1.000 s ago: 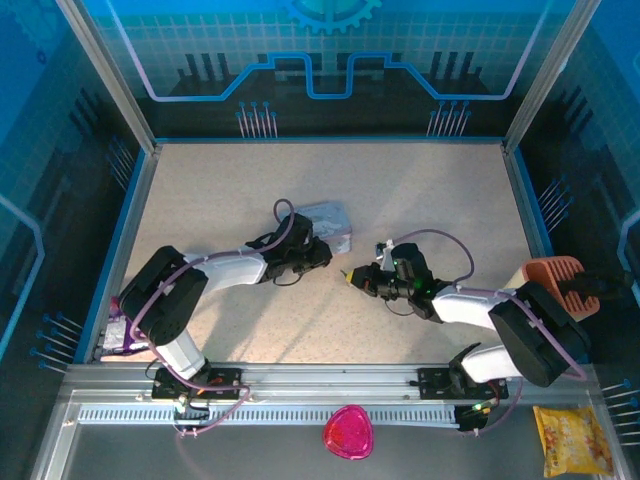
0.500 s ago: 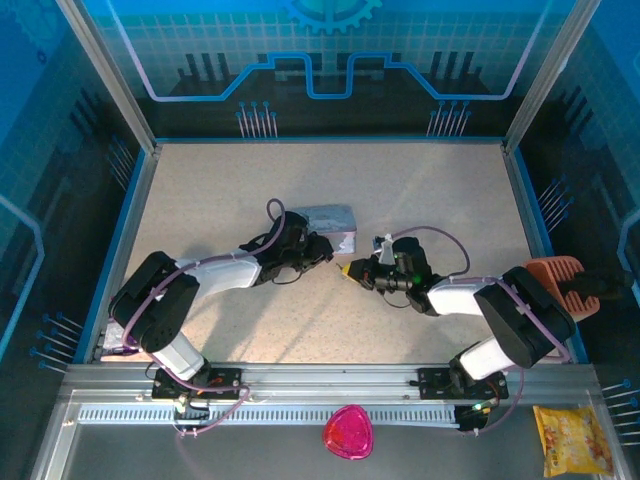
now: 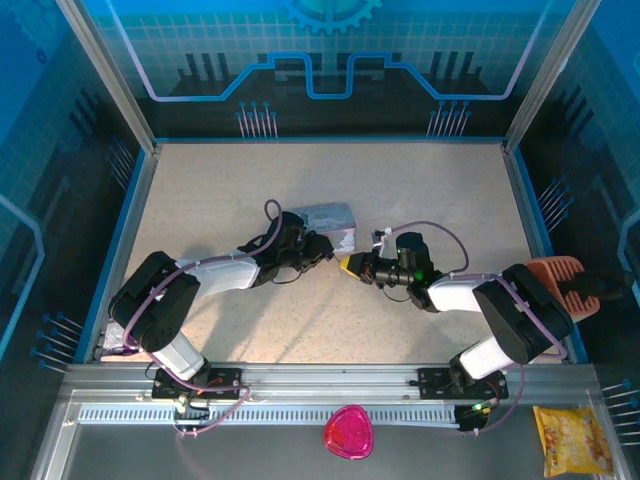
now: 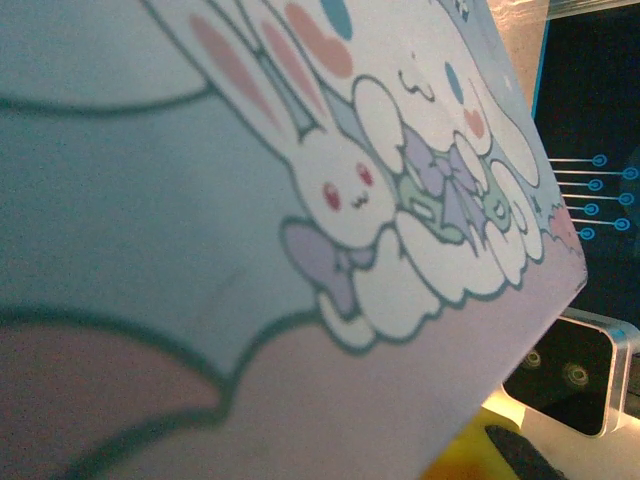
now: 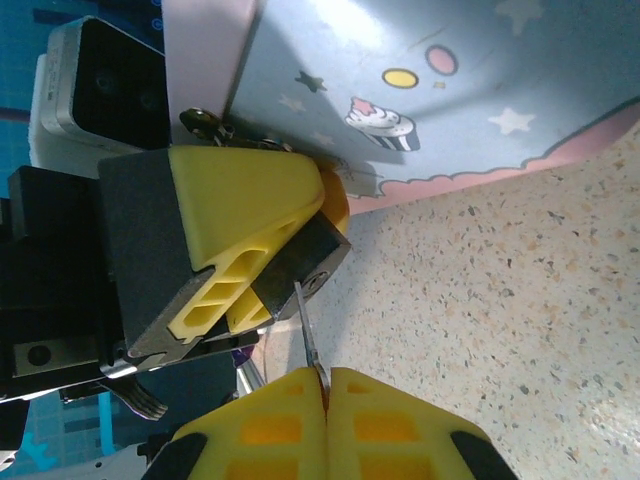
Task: Unlock a padlock with a key
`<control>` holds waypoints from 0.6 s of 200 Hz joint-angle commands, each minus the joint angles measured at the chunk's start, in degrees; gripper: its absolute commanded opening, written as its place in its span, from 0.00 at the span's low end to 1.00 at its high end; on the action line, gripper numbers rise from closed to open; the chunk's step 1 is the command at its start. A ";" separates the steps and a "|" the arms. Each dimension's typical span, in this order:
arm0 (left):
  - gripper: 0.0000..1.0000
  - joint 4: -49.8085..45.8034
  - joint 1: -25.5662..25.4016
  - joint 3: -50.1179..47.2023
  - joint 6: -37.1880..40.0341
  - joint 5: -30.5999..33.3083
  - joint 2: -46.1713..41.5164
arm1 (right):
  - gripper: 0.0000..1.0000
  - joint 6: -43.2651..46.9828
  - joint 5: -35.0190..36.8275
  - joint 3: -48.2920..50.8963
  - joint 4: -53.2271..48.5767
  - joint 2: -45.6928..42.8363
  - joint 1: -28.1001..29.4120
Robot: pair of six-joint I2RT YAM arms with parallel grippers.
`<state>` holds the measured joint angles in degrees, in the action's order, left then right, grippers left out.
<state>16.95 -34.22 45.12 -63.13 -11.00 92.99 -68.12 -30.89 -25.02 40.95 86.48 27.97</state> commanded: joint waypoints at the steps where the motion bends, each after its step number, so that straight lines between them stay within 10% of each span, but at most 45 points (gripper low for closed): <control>1: 0.07 5.18 0.60 -0.04 -0.77 -2.19 -2.88 | 0.00 1.68 -1.69 -1.15 -2.71 -1.74 -1.02; 120: 0.06 13.51 3.29 -3.85 -3.16 -5.58 -3.22 | 0.00 -4.49 -4.34 -0.55 5.96 1.93 -1.37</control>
<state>22.94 -31.22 42.02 -65.08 -13.98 91.96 -70.78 -33.69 -25.10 44.07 86.65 27.24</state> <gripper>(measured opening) 0.156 0.064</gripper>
